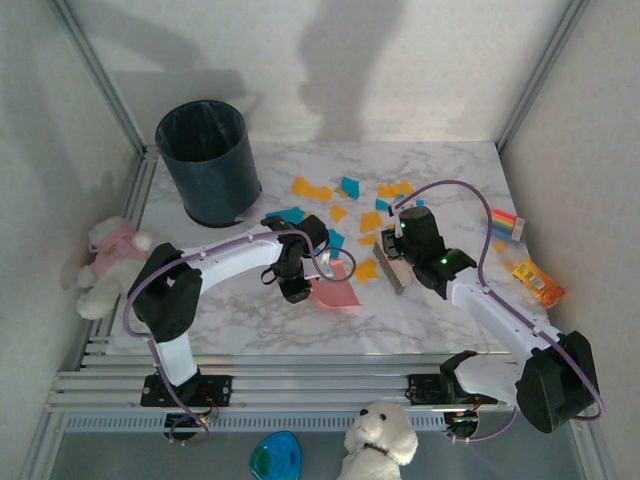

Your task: Sweep away the paper scraps from the table

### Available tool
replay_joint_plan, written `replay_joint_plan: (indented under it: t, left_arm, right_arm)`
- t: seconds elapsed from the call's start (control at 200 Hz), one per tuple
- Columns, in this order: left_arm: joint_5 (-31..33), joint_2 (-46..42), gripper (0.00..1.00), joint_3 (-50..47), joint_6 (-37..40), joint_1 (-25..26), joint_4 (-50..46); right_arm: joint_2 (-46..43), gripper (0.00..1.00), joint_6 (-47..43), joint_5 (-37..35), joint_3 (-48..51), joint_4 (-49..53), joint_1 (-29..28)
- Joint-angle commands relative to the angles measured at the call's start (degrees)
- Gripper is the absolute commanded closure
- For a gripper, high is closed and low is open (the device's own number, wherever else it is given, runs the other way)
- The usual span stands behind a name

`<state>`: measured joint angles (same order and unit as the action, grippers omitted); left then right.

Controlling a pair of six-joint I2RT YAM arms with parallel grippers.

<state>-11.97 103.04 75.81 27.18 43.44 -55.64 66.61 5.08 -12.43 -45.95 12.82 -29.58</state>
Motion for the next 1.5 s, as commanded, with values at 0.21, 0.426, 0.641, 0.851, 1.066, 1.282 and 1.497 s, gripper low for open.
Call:
replay_joint_plan:
  t: [0.21, 0.426, 0.641, 0.851, 1.066, 1.282, 1.497]
  left_arm:
    - [0.7, 2.9, 1.0, 3.0, -0.3, 0.6, -2.8]
    - [1.4, 4.2, 1.0, 3.6, -0.7, 0.6, -3.2]
    - [1.6, 4.6, 1.0, 3.8, -0.6, 0.6, -3.2]
    - [1.9, 5.0, 1.0, 3.9, -0.6, 0.5, -3.2]
    - [1.9, 4.8, 1.0, 3.7, -0.5, 0.5, -2.9]
    - [1.7, 4.9, 1.0, 3.5, -0.5, 0.6, -2.9]
    - [1.0, 4.3, 1.0, 3.0, -0.1, 0.5, -2.5]
  right_arm:
    - [2.2, 1.0, -0.4, 2.3, -2.2, -0.7, -2.3]
    - [3.2, 1.0, -1.1, 5.7, -3.5, 0.6, -2.9]
    - [3.1, 1.0, -0.7, 8.4, -4.6, 1.8, -3.3]
    - [2.0, 1.0, 0.0, 10.8, -6.0, 2.6, -3.4]
    - [0.9, 1.0, 1.0, 8.4, -6.6, 2.8, -3.5]
    - [1.6, 1.0, 3.3, 2.4, -5.9, 1.9, -3.5]
    - [2.5, 1.0, 3.6, 1.7, -5.1, 1.6, -4.3]
